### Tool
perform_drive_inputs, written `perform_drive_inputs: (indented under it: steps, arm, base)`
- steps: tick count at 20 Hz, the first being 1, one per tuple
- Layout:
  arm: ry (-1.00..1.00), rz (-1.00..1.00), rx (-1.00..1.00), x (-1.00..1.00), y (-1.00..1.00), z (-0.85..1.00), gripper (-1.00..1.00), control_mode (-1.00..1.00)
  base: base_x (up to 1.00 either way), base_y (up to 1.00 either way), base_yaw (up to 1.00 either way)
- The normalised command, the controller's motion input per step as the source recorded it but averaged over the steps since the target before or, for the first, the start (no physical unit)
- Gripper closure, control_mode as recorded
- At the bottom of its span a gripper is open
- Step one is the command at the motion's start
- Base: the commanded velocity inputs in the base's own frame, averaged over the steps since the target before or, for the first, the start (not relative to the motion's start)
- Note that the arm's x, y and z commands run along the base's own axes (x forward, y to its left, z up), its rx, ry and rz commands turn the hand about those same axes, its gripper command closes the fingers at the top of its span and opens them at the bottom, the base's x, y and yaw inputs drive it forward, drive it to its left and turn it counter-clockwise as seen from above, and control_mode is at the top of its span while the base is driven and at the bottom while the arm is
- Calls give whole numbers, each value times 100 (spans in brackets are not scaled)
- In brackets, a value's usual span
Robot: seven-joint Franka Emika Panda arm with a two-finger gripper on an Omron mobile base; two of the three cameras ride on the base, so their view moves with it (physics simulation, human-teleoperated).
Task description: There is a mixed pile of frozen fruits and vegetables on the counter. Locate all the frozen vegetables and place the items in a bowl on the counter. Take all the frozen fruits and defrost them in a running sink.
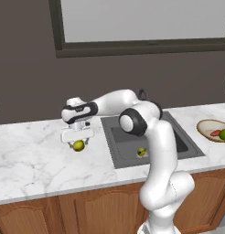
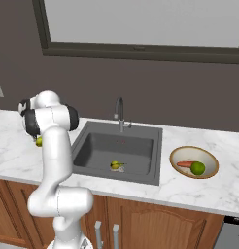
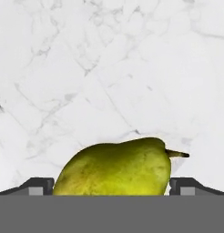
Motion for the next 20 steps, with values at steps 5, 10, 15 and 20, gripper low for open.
perform_drive_inputs:
  steps: [5, 10, 15, 20]
  arm:
    - [2, 0, 2, -3, 5, -18, -100, -100]
    - [3, 0, 3, 0, 3, -11, 100, -100]
    - [-1, 0, 0, 0, 0, 0, 100, -100]
    - [-12, 0, -9, -12, -5, 43, 100, -100]
  base:
    - [0, 0, 0]
    - [0, 0, 0]
    - [0, 0, 0]
    - [0, 0, 0]
